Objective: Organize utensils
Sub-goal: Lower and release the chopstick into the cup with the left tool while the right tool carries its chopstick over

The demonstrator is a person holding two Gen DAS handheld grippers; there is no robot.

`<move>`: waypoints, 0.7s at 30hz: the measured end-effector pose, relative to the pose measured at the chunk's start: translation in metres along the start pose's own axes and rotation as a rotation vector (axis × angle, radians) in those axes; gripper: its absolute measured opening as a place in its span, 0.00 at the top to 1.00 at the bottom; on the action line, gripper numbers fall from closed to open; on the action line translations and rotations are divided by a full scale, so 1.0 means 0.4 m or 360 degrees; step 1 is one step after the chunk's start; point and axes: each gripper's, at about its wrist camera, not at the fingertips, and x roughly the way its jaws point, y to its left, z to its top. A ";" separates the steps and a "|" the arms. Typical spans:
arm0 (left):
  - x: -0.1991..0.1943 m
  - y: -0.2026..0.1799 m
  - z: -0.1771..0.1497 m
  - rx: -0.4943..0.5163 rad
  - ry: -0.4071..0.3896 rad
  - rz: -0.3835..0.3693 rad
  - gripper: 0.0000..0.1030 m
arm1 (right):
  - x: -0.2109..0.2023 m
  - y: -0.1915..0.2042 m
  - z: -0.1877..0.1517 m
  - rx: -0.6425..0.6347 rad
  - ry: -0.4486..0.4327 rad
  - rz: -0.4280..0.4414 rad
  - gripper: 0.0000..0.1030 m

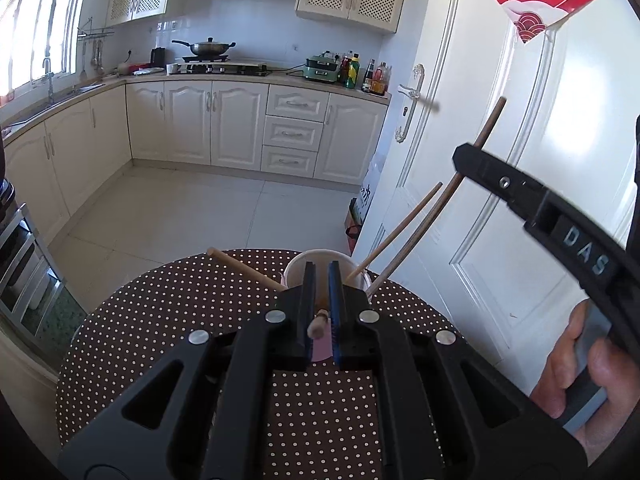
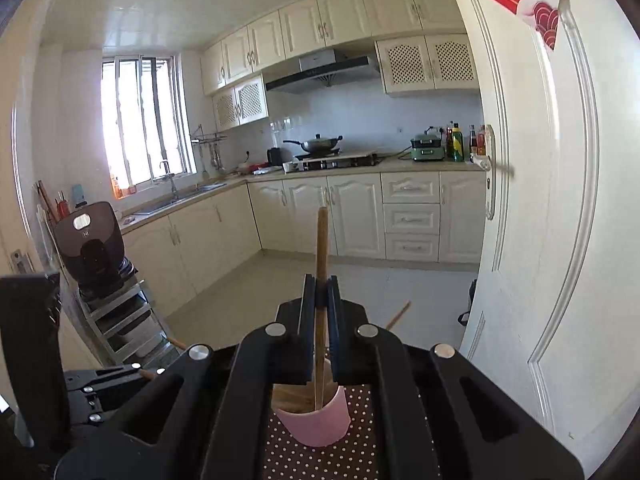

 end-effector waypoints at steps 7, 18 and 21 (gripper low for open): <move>0.002 -0.013 -0.001 0.0015 0.0019 0.0021 0.93 | 0.021 -0.001 -0.028 0.0002 0.0088 0.0004 0.95; -0.058 -0.028 0.002 0.0029 -0.0079 0.0097 0.40 | -0.032 0.012 -0.031 0.0029 0.0116 0.0020 0.91; -0.089 -0.029 0.005 0.0055 -0.0105 0.0087 0.36 | -0.059 0.013 -0.026 0.0041 0.0118 0.0021 0.82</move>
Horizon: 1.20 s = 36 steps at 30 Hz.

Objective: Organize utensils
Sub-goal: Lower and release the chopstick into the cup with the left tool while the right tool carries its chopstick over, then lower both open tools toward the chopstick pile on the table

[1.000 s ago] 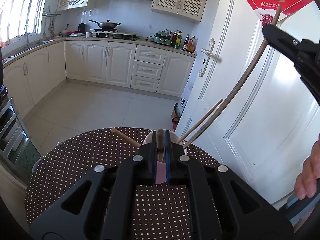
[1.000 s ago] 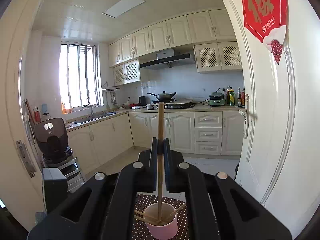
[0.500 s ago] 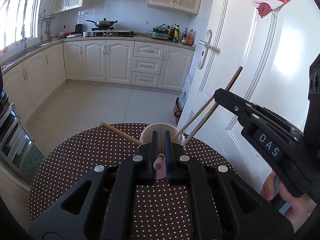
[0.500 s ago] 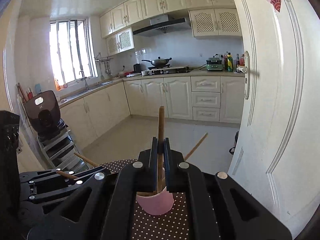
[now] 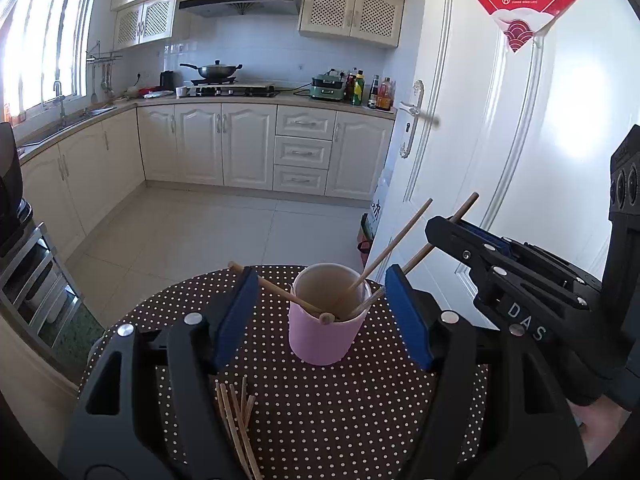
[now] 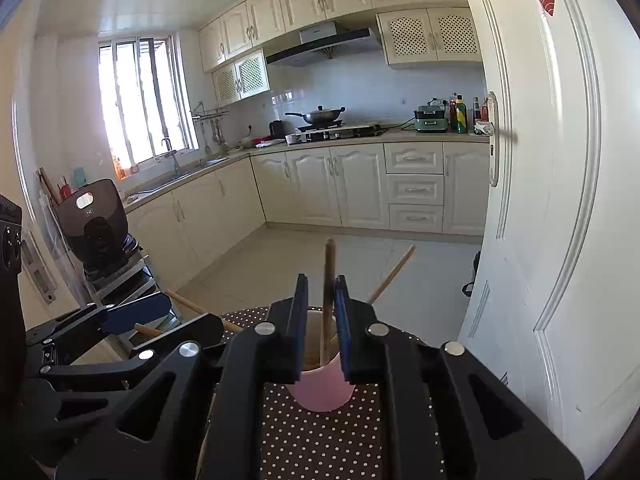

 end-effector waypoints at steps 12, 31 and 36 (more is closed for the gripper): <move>-0.167 0.050 -0.063 0.0113 -0.0028 0.0091 0.26 | -0.128 0.076 -0.055 -0.0037 0.0043 0.0022 0.67; -0.132 0.312 -0.301 -0.0118 0.0480 0.0091 0.26 | 0.042 0.264 -0.304 -0.0088 0.0609 0.0233 0.62; -0.088 0.328 -0.332 -0.0153 0.0558 0.0044 0.40 | 0.133 0.269 -0.348 0.0014 0.0769 0.0287 0.62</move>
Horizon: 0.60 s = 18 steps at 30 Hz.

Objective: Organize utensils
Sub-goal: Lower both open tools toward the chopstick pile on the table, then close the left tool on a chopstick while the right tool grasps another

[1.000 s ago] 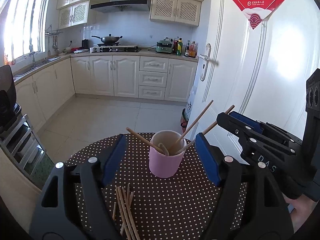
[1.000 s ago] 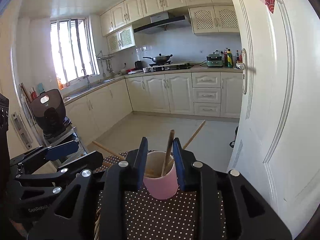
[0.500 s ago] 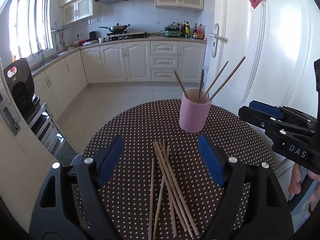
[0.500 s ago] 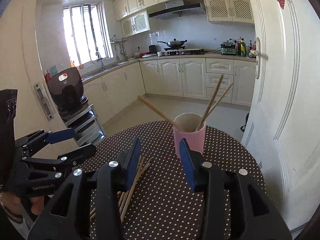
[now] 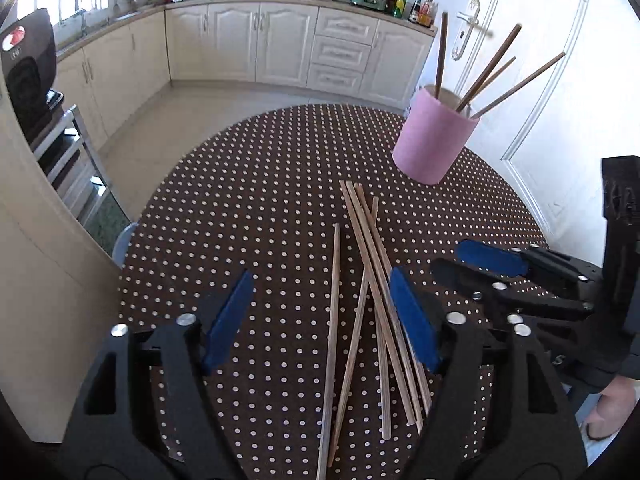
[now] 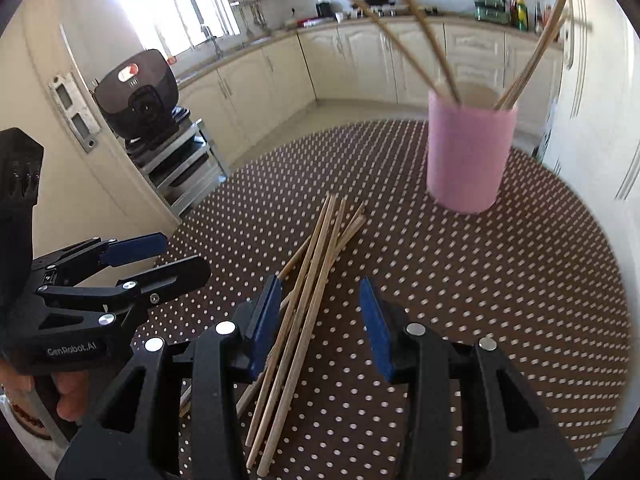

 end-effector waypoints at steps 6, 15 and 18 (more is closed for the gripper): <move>0.051 0.003 0.005 -0.0015 0.0056 -0.0048 0.47 | 0.074 -0.015 0.008 0.0088 0.0092 0.0038 0.62; 0.100 0.001 0.020 -0.0036 0.0091 -0.0061 0.49 | 0.130 -0.020 0.028 0.0103 0.0155 0.0023 0.78; 0.118 0.000 0.028 -0.0043 0.0111 -0.0072 0.53 | 0.138 -0.023 0.029 0.0110 0.0161 0.0058 0.84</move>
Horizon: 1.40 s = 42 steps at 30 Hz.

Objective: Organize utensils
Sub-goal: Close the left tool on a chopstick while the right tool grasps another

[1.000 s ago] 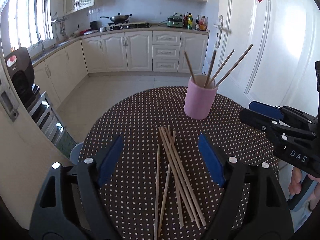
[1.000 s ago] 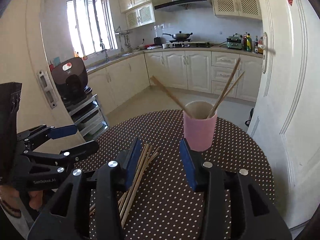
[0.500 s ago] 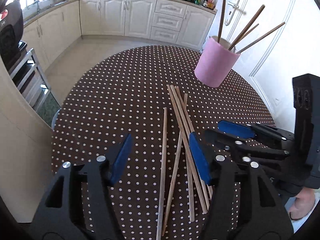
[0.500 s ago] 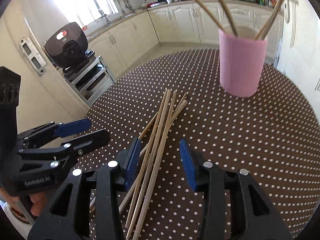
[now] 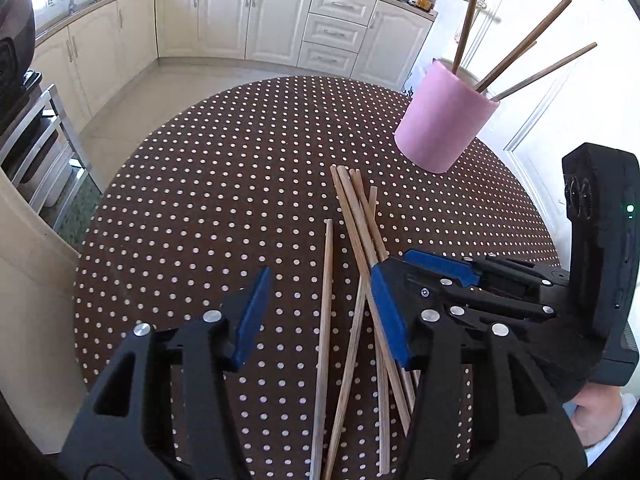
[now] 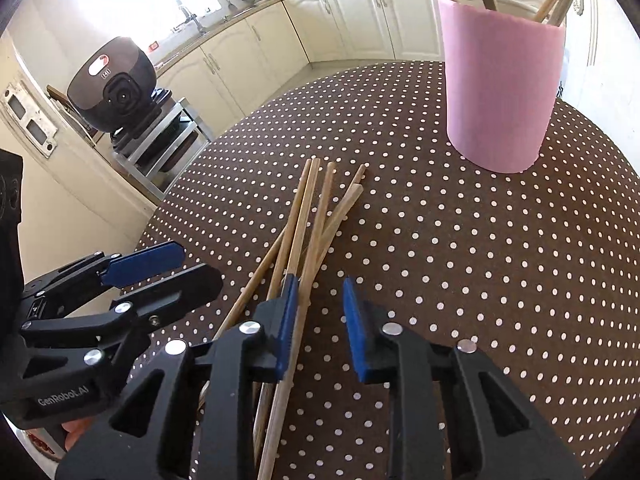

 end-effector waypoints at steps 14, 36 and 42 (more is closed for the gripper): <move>0.079 -0.019 0.033 -0.0044 0.0082 -0.0013 0.65 | -0.010 -0.029 -0.009 0.0027 0.0014 0.0070 0.92; 0.189 -0.114 0.098 0.0030 0.0135 0.0038 0.90 | -0.020 -0.048 -0.001 0.0033 0.0049 0.0105 0.95; 0.191 -0.114 0.101 0.0008 0.0098 0.0064 0.92 | 0.000 -0.047 0.011 0.0095 0.0096 0.0169 0.94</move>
